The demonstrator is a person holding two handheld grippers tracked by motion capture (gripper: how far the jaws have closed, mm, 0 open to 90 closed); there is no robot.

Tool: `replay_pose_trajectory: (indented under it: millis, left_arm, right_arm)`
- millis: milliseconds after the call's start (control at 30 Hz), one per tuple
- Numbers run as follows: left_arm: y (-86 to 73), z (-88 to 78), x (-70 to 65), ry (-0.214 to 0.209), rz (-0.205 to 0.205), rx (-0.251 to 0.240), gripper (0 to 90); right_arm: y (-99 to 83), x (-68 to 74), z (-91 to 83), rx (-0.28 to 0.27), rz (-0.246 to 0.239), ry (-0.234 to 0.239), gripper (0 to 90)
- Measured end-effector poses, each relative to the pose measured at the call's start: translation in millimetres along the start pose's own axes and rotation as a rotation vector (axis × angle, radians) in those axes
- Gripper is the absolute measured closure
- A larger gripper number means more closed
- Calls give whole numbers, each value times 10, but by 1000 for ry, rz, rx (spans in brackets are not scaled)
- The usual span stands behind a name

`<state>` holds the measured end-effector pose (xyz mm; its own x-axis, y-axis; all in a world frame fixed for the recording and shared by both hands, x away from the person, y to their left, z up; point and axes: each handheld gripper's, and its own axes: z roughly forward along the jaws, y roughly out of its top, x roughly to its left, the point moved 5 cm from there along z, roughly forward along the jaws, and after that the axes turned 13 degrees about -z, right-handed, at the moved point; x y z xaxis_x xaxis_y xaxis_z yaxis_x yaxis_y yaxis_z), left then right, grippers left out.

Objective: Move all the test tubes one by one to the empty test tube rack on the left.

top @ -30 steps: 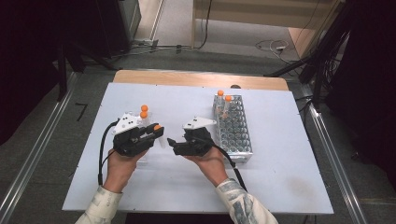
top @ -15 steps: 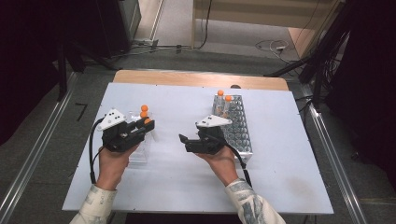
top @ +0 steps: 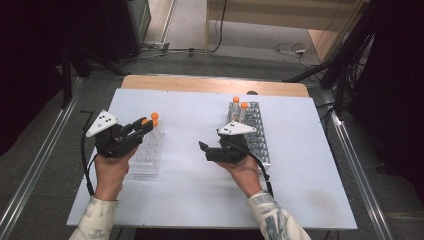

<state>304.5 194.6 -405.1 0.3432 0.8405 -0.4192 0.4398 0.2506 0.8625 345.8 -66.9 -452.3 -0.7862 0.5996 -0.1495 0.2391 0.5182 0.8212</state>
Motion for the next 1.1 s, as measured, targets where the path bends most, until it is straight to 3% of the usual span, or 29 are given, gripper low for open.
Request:
replay_pose_trajectory:
  millis: [100,267,533,667,900,1100]
  left_arm:
    - [26,-21,22,4,-5,-15,703]
    - [34,-12,55,55,17,-25,703]
    - [22,59,94,104,50,-23,703]
    - [16,110,120,111,45,-20,703]
    - [-65,249,141,131,69,22,703]
    - [-210,358,193,169,74,102,701]
  right_arm:
    - [-11,-71,-18,-2,9,-15,236]
    - [-27,-144,-53,-4,16,-33,237]
    - [-36,-177,-77,-3,24,-39,237]
    - [-36,-183,-81,-3,26,-41,238]
    - [-36,-183,-76,-1,25,-42,240]
    - [-38,-181,-77,-1,27,-40,240]
